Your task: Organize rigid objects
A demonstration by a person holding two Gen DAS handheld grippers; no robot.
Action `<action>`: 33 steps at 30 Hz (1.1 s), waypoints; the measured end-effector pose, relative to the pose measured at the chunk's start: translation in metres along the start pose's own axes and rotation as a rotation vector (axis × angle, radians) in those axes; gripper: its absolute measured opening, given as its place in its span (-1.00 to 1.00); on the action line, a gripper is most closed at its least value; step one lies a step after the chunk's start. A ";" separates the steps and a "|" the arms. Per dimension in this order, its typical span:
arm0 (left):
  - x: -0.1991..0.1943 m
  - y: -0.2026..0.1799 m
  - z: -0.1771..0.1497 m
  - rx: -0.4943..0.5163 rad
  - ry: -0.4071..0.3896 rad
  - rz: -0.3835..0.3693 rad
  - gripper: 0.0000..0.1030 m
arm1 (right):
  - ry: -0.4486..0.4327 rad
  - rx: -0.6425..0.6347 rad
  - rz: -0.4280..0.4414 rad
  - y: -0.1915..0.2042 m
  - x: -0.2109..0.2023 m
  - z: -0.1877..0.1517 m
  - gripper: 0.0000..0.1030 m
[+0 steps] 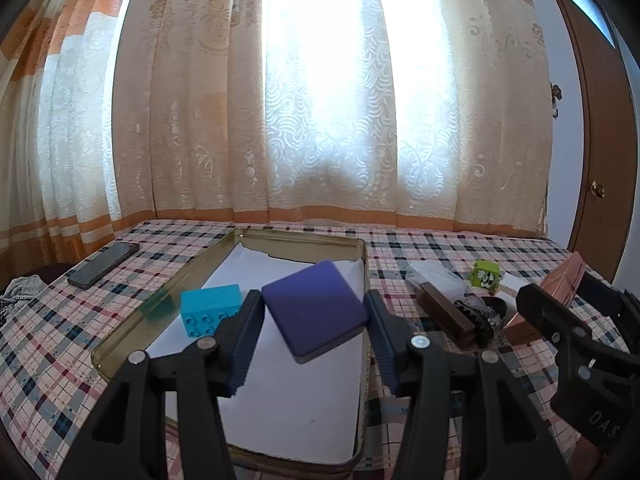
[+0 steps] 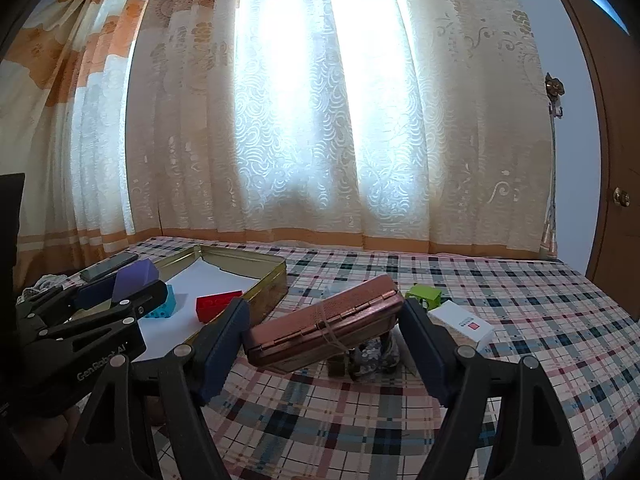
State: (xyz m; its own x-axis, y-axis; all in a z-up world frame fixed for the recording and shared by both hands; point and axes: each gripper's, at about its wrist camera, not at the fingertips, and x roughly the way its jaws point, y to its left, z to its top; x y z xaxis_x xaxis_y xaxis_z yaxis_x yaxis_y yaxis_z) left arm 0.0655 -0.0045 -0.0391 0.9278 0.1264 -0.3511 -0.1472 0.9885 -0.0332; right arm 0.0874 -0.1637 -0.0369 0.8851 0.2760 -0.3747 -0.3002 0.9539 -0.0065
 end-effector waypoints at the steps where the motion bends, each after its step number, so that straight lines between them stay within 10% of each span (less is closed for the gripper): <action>1: 0.000 0.001 0.000 -0.002 0.000 0.001 -0.01 | 0.000 -0.001 0.003 0.001 0.000 0.000 0.53; 33: -0.005 0.041 -0.002 -0.055 0.005 0.026 -0.01 | 0.015 -0.040 0.092 0.034 0.006 0.000 0.53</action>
State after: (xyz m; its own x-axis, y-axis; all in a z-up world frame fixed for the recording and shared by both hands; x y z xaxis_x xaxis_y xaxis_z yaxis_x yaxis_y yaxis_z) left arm 0.0540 0.0355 -0.0406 0.9219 0.1513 -0.3568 -0.1900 0.9789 -0.0757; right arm 0.0824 -0.1294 -0.0394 0.8477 0.3602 -0.3895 -0.3944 0.9189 -0.0084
